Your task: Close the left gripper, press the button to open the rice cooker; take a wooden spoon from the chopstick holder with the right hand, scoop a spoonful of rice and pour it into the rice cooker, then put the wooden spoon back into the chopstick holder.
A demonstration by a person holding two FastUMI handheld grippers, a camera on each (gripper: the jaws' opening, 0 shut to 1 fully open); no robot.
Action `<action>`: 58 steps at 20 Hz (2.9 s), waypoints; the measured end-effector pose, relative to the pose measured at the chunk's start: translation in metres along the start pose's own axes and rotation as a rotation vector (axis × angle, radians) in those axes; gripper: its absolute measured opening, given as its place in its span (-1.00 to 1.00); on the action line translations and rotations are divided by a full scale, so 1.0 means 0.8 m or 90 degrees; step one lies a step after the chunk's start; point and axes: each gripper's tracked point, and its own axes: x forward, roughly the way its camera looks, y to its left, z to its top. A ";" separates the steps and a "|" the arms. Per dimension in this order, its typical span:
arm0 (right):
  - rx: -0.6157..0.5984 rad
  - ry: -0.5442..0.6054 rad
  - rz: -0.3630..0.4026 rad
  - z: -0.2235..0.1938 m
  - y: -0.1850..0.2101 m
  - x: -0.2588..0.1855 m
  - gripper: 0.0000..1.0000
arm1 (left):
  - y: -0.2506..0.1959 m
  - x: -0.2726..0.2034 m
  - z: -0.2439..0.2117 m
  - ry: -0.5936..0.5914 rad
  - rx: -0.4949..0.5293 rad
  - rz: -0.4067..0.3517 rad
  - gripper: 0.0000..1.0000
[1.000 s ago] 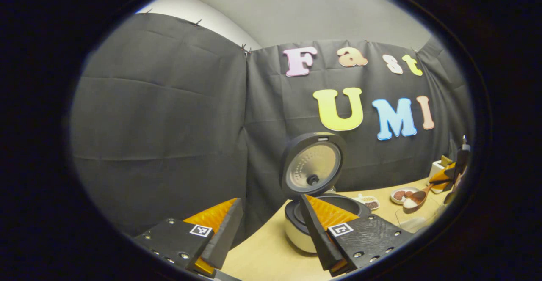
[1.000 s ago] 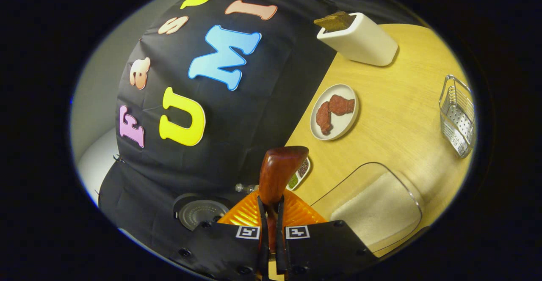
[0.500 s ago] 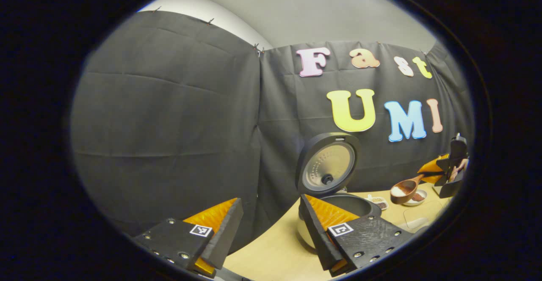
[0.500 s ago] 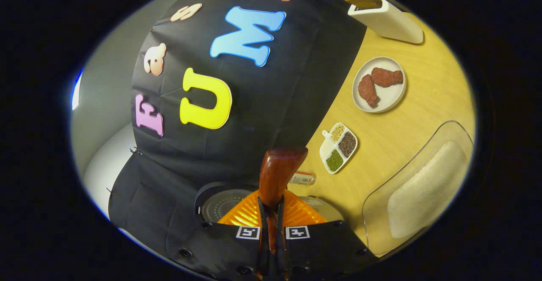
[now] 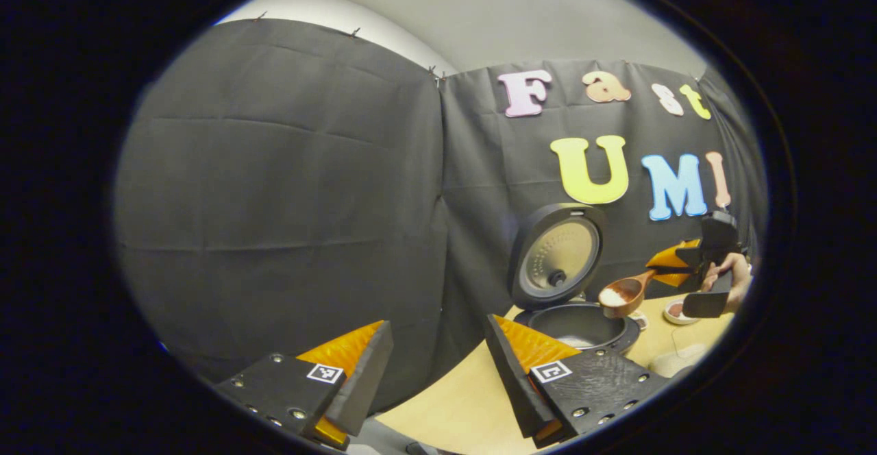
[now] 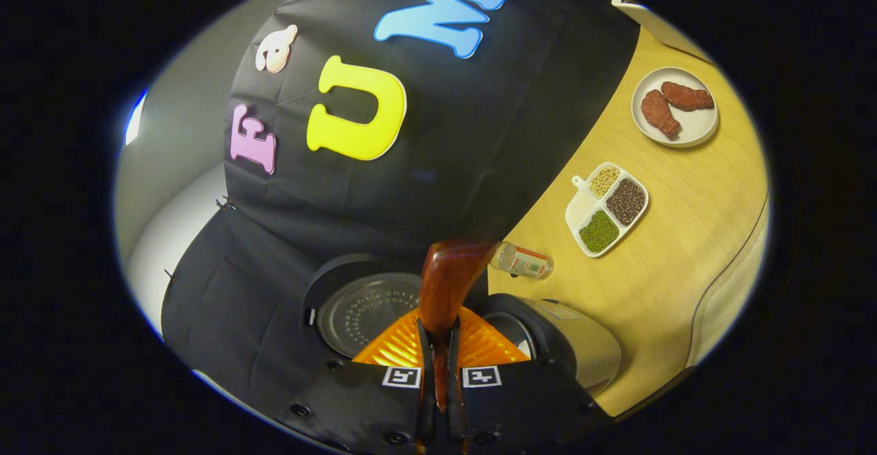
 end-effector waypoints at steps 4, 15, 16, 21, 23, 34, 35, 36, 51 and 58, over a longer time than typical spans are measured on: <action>-0.053 0.032 -0.004 -0.039 -0.005 0.034 -0.84 | 0.019 -0.007 -0.007 0.009 0.004 0.024 0.67; -0.396 0.035 -0.029 -0.067 -0.020 0.054 -0.84 | 0.018 -0.019 -0.014 0.022 0.011 0.033 0.68; -0.431 0.034 -0.026 -0.069 -0.016 0.052 -0.84 | 0.015 -0.019 -0.013 0.021 0.010 0.032 0.68; -0.596 0.017 0.004 -0.082 0.006 0.041 -0.84 | 0.000 -0.021 -0.012 0.017 0.005 0.022 0.68; -0.651 0.017 0.015 -0.090 0.012 0.038 -0.84 | -0.006 -0.021 -0.015 0.017 0.003 0.017 0.68; -1.077 -0.060 0.053 -0.131 0.042 0.035 -0.84 | 0.002 -0.020 -0.009 0.007 0.004 0.017 0.66; -1.114 -0.072 0.054 -0.132 0.043 0.034 -0.84 | 0.003 -0.019 -0.009 0.005 0.004 0.018 0.66; -1.151 -0.084 0.052 -0.134 0.044 0.033 -0.91 | 0.003 -0.019 -0.008 0.004 0.003 0.017 0.66; -0.777 -0.071 0.037 -0.047 0.086 -0.016 -0.89 | -0.028 -0.024 0.034 -0.028 0.001 -0.010 0.66; -0.614 -0.114 -0.008 0.048 0.073 -0.091 -0.89 | -0.090 -0.020 0.064 -0.053 0.004 -0.073 0.66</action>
